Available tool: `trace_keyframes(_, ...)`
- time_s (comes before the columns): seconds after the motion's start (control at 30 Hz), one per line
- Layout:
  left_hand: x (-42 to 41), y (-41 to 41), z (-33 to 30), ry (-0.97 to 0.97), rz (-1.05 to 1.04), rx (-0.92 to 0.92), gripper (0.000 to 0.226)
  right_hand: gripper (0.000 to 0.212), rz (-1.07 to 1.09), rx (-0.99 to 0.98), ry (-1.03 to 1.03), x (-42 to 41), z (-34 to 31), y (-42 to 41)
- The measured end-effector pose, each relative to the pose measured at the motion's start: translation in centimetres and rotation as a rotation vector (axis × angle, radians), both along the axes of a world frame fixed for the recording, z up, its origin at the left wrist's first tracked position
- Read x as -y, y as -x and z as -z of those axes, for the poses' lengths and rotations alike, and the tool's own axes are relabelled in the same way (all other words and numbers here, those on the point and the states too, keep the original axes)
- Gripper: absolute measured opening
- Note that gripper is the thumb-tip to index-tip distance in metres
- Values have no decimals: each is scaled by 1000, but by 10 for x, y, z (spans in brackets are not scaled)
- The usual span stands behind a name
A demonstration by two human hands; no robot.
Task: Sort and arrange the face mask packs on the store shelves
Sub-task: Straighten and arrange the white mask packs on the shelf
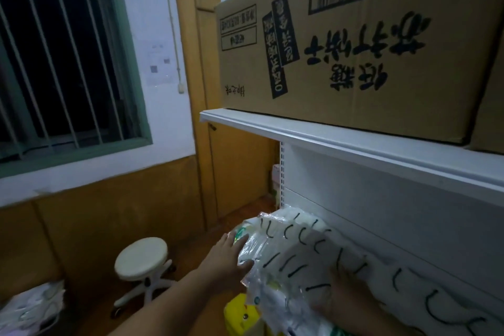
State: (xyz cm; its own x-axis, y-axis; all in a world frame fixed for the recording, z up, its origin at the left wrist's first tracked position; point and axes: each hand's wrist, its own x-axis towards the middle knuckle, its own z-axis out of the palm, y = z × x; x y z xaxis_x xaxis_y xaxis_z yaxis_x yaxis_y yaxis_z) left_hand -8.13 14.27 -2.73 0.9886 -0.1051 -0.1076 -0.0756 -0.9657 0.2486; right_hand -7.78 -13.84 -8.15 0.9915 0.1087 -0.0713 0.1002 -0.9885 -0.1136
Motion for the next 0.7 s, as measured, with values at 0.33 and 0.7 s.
trace_keyframes(0.33,13,-82,7,432,198,88,28,67,-4,26,-207,1,2,-8)
trace_keyframes(0.7,24,-87,6,1457,35,-1002,59,54,-75,285,-381,-105,-45,5)
